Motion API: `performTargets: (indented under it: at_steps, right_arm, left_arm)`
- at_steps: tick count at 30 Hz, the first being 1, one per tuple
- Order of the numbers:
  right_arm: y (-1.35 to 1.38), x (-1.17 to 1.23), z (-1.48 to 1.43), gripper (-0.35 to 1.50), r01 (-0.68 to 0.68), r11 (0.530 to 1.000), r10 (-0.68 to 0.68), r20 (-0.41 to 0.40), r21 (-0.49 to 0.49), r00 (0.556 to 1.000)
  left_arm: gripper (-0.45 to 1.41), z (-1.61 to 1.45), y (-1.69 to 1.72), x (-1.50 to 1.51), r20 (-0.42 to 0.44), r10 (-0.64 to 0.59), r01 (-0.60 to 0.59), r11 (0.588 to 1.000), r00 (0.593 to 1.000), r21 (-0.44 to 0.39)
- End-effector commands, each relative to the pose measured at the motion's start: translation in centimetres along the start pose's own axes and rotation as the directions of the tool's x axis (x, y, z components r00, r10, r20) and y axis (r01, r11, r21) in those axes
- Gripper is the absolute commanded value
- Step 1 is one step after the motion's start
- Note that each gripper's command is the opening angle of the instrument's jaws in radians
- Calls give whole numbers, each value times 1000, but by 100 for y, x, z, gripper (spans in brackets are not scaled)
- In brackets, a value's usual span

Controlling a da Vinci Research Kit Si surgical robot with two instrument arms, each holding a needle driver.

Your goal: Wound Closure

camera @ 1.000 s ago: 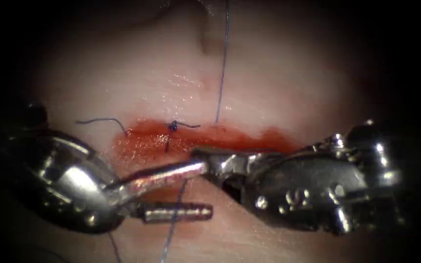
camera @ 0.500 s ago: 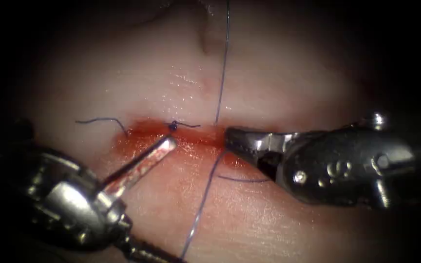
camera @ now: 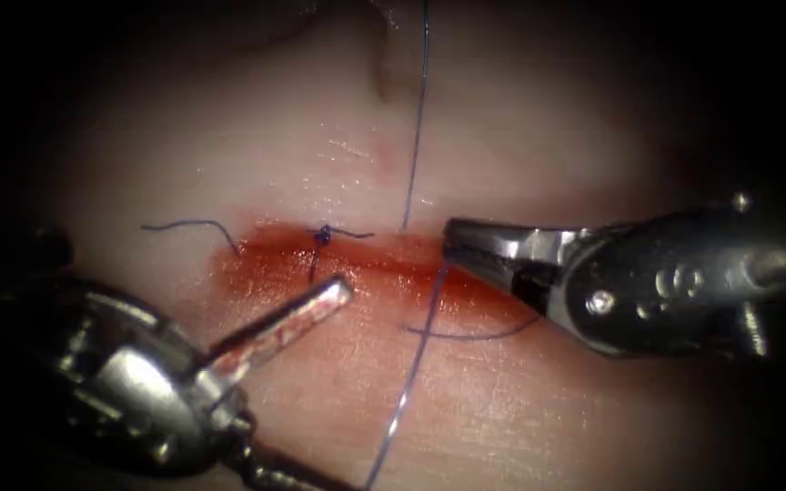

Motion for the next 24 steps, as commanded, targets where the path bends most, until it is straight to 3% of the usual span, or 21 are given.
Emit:
performTargets:
  at_steps: [1,12,17,24]
  right_arm:
    - [-7,-2,6,-35,-3,1000,3,-1,1,1000]
    - [-1,-19,17,-35,-180,983,181,-28,23,983]
    - [-2,-24,18,-35,-195,981,195,-28,23,980]
    - [-4,-39,26,-35,-227,973,227,-11,35,974]
  left_arm:
    - [103,4,8,-4,-1,20,-20,1000,1000,-1]
    - [98,22,1,-13,13,62,-62,998,998,14]
    - [98,20,1,-14,11,74,-74,997,997,13]
    - [90,20,4,12,3,126,-126,992,992,11]
